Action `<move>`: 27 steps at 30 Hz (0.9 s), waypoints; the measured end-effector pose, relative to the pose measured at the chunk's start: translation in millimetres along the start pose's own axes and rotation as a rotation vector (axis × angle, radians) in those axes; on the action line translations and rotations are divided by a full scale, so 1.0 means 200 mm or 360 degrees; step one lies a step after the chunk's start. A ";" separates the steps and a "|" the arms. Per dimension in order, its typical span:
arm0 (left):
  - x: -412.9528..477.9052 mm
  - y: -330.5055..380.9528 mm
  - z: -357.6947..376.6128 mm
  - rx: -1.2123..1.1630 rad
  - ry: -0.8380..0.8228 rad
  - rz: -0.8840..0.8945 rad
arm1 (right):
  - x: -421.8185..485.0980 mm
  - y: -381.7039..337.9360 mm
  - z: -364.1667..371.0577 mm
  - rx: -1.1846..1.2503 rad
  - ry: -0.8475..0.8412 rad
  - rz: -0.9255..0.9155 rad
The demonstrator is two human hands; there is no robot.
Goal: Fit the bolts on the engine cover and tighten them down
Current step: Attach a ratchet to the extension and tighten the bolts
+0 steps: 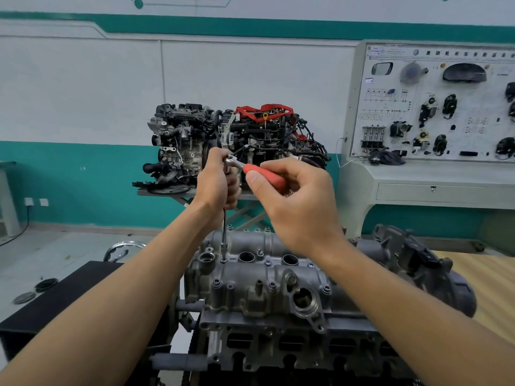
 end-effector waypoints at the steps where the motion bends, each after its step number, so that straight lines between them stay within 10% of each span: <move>1: 0.00 0.01 0.00 -0.0005 0.0010 0.0009 | 0.00 0.00 0.00 0.0024 -0.0012 -0.0016; 10: -0.01 0.01 0.05 0.0054 -0.0062 0.0010 | 0.20 0.41 -0.05 0.1140 0.0206 0.0895; 27: 0.00 0.02 0.04 -0.0006 0.0170 0.0026 | 0.01 0.11 0.06 0.0630 0.0618 0.0072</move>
Point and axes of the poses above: each hand's wrist, its own x-axis towards the middle knuckle, its own z-axis out of the palm, y = z × x, the point moved 2 cm from there along x, towards the middle knuckle, and after that the axes turned 14 degrees about -y, right-handed, at the moved point
